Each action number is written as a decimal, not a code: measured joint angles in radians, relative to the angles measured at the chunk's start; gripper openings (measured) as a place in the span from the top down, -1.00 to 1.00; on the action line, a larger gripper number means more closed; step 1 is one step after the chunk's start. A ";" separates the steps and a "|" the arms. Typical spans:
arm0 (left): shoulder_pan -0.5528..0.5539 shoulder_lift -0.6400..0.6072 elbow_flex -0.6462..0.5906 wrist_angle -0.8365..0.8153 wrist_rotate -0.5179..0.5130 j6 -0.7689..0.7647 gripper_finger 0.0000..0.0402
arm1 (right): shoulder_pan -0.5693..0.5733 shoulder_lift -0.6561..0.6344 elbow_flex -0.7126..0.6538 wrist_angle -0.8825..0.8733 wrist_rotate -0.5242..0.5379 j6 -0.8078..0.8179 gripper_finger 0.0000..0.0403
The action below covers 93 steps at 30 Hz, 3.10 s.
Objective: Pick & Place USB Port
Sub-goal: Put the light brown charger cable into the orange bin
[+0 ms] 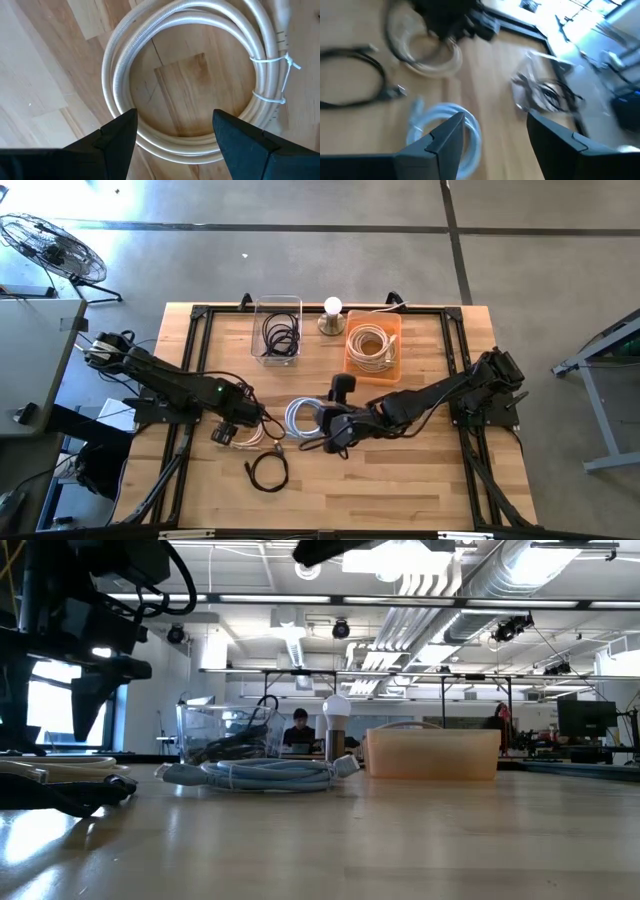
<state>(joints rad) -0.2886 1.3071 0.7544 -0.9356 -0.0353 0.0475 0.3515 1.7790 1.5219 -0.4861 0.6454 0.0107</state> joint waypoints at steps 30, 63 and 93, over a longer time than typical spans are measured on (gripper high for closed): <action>0.000 0.000 0.000 -0.002 -0.061 0.015 -0.25 | -0.039 0.000 0.000 0.257 -0.322 -0.121 -0.03; 0.000 0.000 0.000 -0.002 -0.077 0.027 -0.25 | -0.090 0.000 0.000 0.322 -0.406 -0.009 -0.03; 0.012 -0.001 -0.178 0.226 -0.311 -0.033 -0.15 | -0.083 0.000 0.000 0.169 -0.365 -0.010 -0.02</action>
<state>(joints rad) -0.2763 1.3064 0.5767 -0.7097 -0.3464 0.0149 0.2687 1.7790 1.5219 -0.3169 0.2806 0.0006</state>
